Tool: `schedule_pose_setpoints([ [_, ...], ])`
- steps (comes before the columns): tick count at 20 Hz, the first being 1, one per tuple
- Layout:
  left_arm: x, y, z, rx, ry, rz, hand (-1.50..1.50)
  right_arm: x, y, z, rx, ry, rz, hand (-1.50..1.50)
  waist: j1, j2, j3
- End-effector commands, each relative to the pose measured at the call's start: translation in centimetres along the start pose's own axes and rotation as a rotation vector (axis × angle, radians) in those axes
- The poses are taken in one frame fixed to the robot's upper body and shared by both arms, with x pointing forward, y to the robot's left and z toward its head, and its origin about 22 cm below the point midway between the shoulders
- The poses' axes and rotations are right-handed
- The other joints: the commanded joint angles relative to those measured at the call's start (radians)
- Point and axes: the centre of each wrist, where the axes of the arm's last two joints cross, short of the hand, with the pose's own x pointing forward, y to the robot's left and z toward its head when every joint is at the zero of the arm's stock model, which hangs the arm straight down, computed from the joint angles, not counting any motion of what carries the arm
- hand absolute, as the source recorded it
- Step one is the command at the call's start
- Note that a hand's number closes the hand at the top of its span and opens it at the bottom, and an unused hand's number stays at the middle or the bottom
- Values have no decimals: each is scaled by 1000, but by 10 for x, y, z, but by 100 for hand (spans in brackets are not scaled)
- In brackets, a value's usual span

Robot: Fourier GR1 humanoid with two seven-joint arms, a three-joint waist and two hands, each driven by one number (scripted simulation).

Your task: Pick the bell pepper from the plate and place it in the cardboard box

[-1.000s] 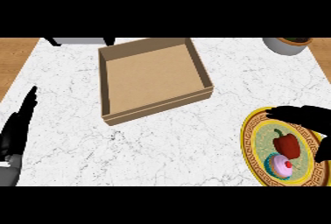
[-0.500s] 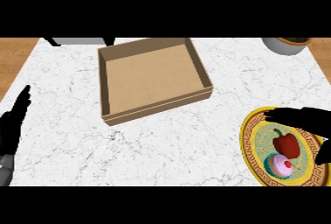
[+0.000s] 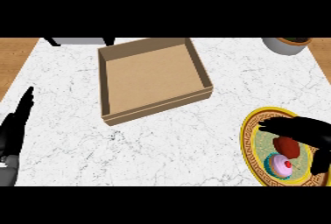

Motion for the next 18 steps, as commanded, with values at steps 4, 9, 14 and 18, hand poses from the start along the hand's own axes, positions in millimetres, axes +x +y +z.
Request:
schedule_pose_setpoints([
  [4,14,-13,-7,-21,-2,0,0,3,19,-28,-11,41,-28,150,0,1,0],
  [9,18,-2,-4,-9,8,4,0,-2,13,-24,-214,6,79,150,1,0,1],
  [14,-9,2,-3,-6,-3,17,0,1,6,-32,-317,1,147,150,-2,1,0],
  [18,-3,-4,4,8,1,1,0,21,1,-53,-479,166,81,150,-20,-7,-2],
])
